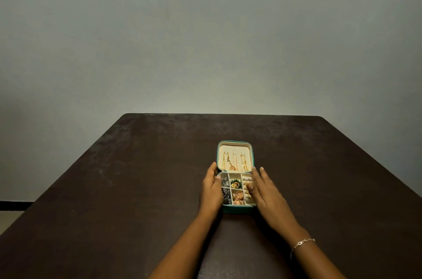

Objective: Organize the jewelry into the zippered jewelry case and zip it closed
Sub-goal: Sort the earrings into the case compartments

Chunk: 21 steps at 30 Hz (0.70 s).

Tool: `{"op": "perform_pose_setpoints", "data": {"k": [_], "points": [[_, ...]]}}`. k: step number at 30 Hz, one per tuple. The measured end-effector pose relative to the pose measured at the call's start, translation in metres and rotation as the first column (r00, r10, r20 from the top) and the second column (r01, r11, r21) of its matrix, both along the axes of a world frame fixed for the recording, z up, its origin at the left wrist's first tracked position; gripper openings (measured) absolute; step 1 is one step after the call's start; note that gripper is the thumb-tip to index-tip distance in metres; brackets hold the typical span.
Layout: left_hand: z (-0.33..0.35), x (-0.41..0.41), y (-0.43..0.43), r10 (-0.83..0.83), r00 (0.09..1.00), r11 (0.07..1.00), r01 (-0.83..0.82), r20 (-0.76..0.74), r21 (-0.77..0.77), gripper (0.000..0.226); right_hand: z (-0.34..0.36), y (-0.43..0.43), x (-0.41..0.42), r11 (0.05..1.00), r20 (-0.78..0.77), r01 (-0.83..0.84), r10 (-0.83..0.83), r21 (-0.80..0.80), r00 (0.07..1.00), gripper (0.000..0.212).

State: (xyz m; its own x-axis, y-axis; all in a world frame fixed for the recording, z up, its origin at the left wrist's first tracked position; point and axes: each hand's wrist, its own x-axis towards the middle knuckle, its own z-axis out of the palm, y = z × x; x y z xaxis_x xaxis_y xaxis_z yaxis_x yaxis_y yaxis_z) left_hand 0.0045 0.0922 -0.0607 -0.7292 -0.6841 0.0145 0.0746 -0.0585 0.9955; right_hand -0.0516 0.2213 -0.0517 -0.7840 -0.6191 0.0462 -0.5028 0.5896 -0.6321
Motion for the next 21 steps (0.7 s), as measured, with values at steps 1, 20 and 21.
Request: {"op": "perform_pose_setpoints", "data": {"k": [1,20,21], "points": [[0.001,-0.001,-0.001,0.004,1.0,1.0,-0.004,-0.005,0.03,0.037,0.003,0.0,0.0,0.994,0.096,0.027,-0.017,-0.106,0.995,0.107],[0.008,-0.015,-0.006,0.005,0.995,0.98,0.014,-0.096,0.196,0.046,0.017,-0.022,-0.014,0.623,0.708,0.471,0.197,-0.625,0.678,0.067],[0.007,-0.015,-0.006,0.014,0.995,0.979,0.006,-0.096,0.202,0.045,0.016,-0.022,-0.015,0.618,0.707,0.473,0.2,-0.629,0.679,0.066]]}}
